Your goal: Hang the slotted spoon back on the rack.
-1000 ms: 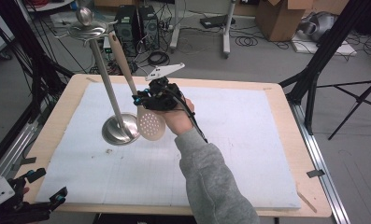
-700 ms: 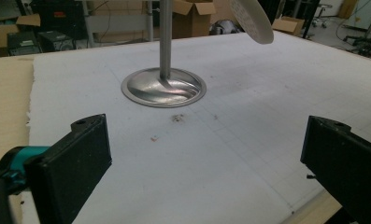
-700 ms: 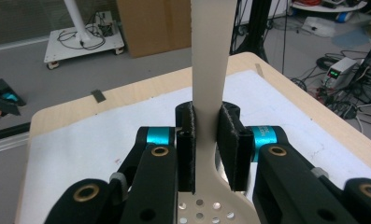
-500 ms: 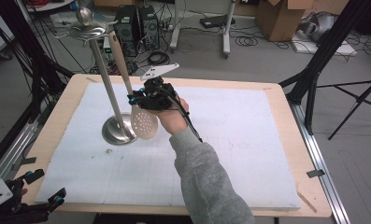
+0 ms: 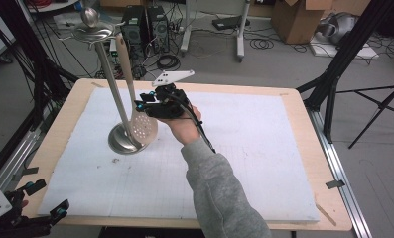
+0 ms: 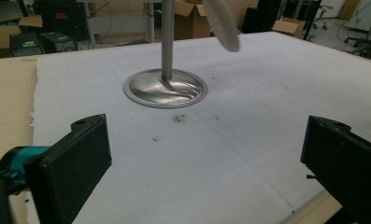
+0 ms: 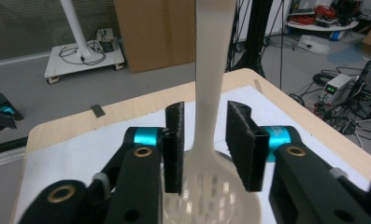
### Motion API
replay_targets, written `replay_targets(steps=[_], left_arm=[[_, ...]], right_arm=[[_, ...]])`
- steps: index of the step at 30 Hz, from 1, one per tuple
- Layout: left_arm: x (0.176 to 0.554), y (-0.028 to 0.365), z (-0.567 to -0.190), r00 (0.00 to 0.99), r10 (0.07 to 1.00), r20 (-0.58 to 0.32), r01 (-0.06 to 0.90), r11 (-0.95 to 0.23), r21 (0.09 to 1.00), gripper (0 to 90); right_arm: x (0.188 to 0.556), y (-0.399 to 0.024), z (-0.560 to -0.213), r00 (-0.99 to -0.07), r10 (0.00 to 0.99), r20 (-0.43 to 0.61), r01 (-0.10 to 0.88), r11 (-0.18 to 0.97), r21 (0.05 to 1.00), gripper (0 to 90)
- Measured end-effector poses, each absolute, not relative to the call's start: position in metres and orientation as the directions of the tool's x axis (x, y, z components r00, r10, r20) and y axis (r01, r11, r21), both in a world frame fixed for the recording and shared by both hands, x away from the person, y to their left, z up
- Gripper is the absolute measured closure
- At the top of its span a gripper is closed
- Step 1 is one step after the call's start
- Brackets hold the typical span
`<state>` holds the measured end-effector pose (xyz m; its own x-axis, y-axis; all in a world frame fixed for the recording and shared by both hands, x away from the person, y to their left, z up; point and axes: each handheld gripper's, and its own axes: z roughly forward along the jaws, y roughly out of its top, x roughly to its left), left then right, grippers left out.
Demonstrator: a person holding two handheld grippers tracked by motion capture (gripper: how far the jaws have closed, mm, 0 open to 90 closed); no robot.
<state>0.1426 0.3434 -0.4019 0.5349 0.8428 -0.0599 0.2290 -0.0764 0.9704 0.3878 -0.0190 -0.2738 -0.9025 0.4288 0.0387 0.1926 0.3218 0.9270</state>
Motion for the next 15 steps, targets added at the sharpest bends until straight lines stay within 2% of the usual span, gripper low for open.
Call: replay_targets(steps=[15], left_arm=[[0.163, 0.338, -0.399, 0.573, 0.816, -0.069, 0.214, -0.068, 0.974, 2.0]], right_arm=[[0.376, -0.055, -0.287, -0.886, 0.463, 0.012, 0.171, 0.303, 0.937, 18.8]])
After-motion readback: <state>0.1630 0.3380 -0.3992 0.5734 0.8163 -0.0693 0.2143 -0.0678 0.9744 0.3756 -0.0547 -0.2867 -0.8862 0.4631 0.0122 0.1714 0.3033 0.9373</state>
